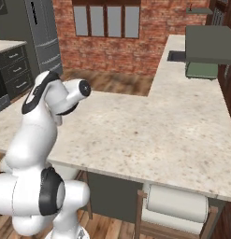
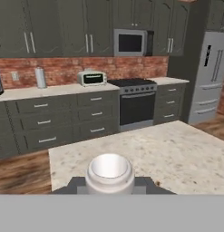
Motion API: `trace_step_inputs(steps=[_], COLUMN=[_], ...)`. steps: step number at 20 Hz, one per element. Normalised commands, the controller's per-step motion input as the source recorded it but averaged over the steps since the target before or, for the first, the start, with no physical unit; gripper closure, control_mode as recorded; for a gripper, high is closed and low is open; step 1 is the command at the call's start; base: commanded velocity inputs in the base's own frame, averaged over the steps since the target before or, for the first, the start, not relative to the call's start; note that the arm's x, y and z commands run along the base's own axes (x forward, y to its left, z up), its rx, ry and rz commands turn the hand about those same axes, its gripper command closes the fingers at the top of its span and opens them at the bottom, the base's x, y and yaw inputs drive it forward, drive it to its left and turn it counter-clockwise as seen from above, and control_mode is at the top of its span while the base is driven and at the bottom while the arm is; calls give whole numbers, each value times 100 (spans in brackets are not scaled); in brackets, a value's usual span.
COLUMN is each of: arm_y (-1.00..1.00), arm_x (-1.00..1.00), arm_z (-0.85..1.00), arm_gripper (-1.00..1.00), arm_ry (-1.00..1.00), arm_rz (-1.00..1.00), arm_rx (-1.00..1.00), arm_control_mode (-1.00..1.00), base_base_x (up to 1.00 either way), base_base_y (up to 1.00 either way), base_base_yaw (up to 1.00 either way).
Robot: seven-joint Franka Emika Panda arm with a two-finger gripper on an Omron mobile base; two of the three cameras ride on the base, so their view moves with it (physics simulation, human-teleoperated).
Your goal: Get the candle and the liquor from the cabinet and move them to the dining counter.
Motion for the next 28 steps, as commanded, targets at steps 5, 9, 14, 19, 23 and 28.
trace_step_inputs(steps=[5,9,14,19,23,28], arm_y=[38,31,19,7,1,0], arm_x=[25,12,12,7,1,6], arm_z=[-33,-47,-38,-38,-30,-19], arm_gripper=[100,100,100,100,100,100], arm_ry=[1,0,0,0,0,0], arm_rz=[10,6,5,2,0,0], arm_rx=[0,0,0,0,0,0], arm_control_mode=[-100,-100,-100,-100,-100,-100], base_base_x=[0,0,0,0,0,0], base_base_y=[0,0,0,0,0,0], base_base_yaw=[0,0,0,0,0,0])
